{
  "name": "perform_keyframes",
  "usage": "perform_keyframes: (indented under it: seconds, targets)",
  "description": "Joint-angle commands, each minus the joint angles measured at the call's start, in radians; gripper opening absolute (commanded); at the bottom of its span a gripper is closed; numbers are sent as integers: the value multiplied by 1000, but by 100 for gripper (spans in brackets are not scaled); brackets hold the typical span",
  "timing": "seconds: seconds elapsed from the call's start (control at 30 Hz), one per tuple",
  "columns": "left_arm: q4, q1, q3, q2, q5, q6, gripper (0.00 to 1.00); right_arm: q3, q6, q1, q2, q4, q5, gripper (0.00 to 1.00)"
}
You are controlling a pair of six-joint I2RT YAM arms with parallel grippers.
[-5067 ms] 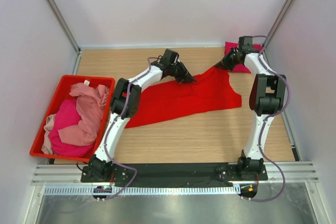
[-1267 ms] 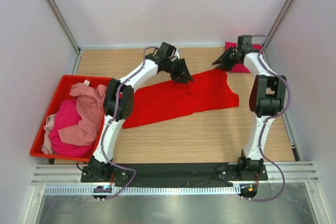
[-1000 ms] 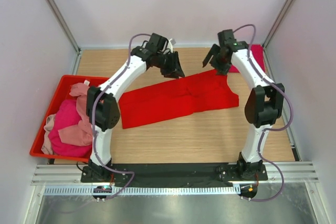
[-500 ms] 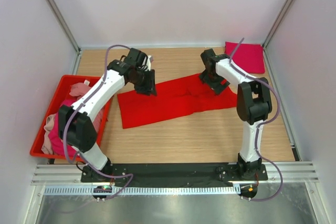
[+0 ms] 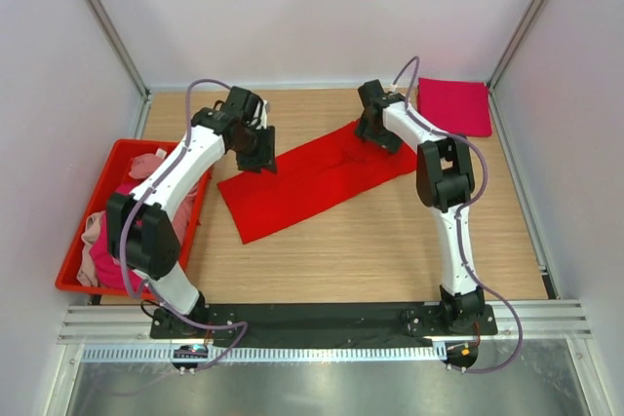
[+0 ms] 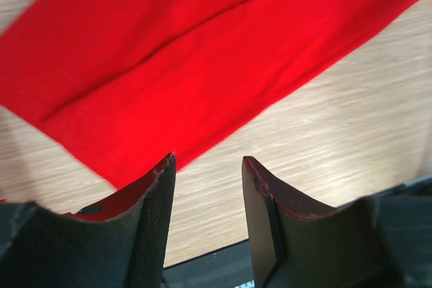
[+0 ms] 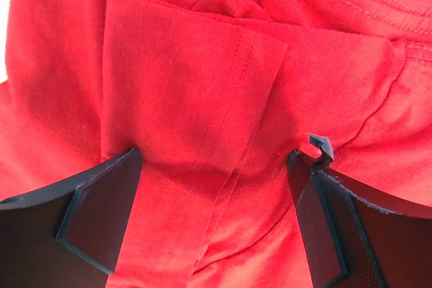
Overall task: Fold and stack the t-shirts
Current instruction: Fold the tshirt
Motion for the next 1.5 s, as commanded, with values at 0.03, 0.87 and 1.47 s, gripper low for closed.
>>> perform_keyframes:
  seconds: [0.03,0.87,1.47]
  targets:
    - [-72,3,105,115,-113,46,46,79,-326,5,116,212,-38,96]
    - [-89,-60,70,-2,-294,-127,51,391,-503,173,-88,11,-77,98]
    - [-152,6,23,-345,-617,-268,51,389,-29,538,96,-103,-49,95]
